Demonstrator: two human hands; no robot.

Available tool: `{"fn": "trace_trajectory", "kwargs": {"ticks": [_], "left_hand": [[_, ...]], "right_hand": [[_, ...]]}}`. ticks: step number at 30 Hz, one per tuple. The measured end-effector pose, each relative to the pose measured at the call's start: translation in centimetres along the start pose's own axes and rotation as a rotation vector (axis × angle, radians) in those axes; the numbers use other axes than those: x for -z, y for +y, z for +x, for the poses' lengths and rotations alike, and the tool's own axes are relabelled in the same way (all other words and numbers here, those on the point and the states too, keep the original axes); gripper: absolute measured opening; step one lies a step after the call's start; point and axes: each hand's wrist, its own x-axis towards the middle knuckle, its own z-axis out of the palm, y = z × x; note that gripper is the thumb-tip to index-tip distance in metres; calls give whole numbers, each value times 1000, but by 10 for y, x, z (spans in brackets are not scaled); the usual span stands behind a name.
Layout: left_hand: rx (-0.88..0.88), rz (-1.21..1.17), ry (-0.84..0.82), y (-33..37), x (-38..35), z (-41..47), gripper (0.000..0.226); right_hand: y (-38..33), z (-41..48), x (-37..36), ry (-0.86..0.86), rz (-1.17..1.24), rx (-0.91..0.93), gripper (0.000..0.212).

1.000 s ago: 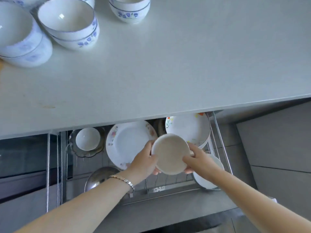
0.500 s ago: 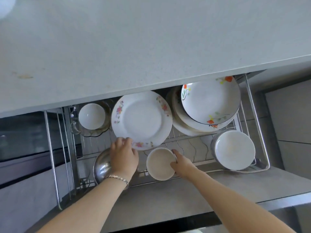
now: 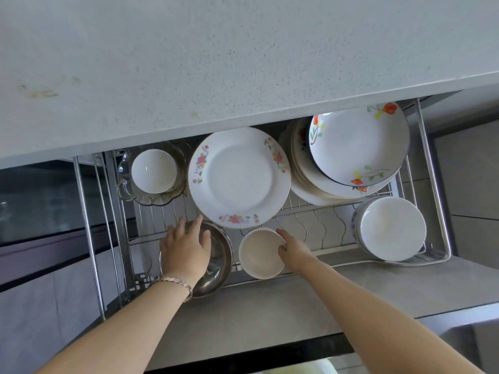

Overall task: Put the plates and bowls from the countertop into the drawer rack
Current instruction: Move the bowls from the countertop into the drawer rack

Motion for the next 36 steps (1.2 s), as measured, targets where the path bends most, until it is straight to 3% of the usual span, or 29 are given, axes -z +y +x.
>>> {"fn": "trace_trajectory", "kwargs": {"ticks": [9, 13, 17, 23, 26, 29, 34, 36], "left_hand": [[10, 24, -33, 5, 9, -7, 53], [-105, -56, 131, 24, 39, -23, 47], [-219, -509, 311, 48, 96, -43, 32], [-95, -995, 586, 55, 218, -44, 32], [1, -1134, 603, 41, 276, -30, 42], [101, -1178, 597, 30, 319, -8, 53], [244, -1571, 524, -7, 368, 43, 70], [218, -1632, 443, -27, 379, 63, 70]], "right_hand": [[-13, -14, 2, -3, -73, -85, 64], [-34, -44, 31, 38, -182, -83, 53], [-75, -88, 80, 105, -181, 122, 43], [-190, -156, 150, 193, 79, 423, 25], [-261, -181, 166, 192, 177, 499, 20], [-324, -185, 166, 154, 265, 491, 33], [-420, -162, 139, 73, 452, 441, 47], [-453, -148, 127, 31, 529, 408, 54]]}}
